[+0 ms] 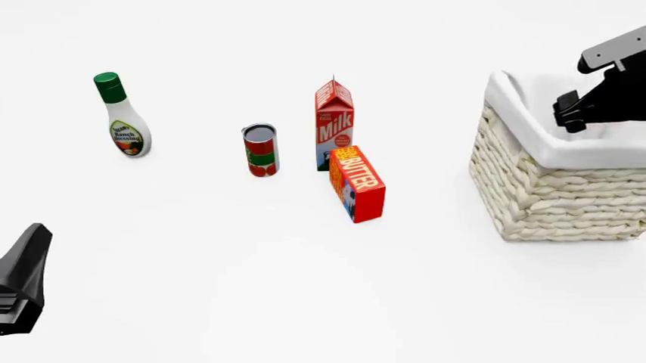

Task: Pick the alphabet soup and place it in the basket.

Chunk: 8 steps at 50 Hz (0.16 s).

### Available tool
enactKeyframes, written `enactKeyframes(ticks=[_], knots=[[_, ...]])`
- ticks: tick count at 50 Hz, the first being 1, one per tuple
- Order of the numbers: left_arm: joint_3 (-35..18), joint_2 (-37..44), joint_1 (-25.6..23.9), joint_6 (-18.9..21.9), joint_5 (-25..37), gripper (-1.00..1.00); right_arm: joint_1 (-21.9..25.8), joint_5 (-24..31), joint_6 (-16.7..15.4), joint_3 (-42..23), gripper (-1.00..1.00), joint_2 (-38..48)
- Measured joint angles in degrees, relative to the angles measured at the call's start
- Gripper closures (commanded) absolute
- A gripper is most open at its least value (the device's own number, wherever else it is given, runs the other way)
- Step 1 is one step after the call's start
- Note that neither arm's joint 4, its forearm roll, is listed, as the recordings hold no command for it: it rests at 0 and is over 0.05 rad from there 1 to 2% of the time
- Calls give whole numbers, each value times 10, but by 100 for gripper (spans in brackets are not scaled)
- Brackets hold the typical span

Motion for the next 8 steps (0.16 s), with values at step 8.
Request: enactKeyframes(ticks=[8], knots=[[0,0,0,0,0,-100,1,2,2,-1,-100,-5]])
